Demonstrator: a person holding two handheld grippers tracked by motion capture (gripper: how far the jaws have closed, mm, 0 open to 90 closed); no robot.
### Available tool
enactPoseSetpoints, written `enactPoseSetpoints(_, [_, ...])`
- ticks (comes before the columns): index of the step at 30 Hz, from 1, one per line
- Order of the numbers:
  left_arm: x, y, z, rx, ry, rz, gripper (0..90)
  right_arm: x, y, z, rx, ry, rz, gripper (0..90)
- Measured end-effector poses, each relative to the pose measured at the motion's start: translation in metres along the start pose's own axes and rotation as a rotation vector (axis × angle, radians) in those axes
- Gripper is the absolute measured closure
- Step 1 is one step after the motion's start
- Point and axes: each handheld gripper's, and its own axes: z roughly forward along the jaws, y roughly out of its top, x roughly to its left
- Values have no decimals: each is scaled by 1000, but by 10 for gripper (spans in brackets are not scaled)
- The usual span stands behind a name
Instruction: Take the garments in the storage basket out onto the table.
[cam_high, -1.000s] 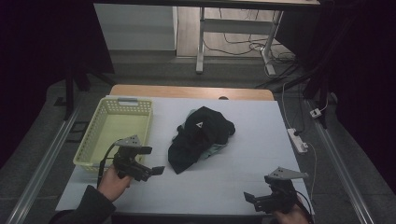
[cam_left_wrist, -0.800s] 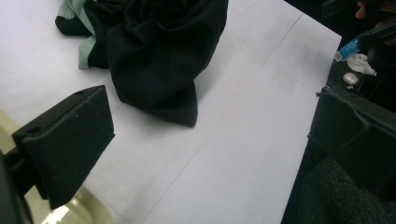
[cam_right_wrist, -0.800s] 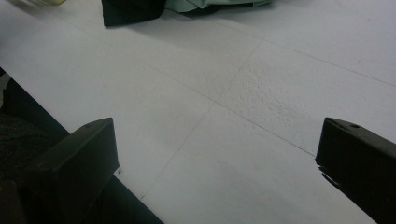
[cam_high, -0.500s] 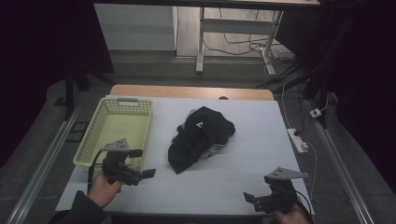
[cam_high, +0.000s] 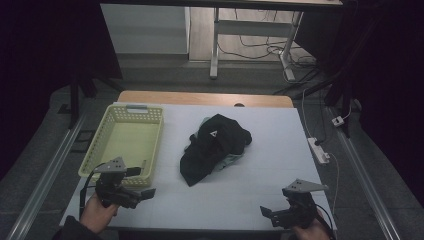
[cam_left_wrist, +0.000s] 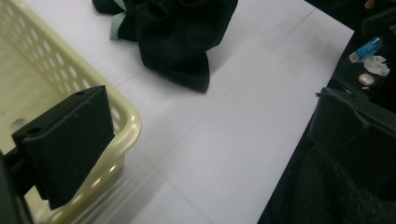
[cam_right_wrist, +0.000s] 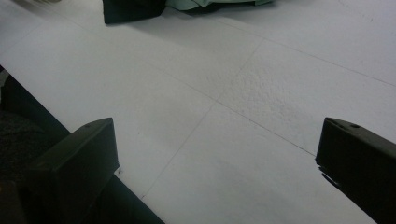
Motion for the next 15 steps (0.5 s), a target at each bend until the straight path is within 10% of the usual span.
enactPoseSetpoints(15, [5,-25,-30,-42,40,-47,0,0,0,0,1,-2,4,0])
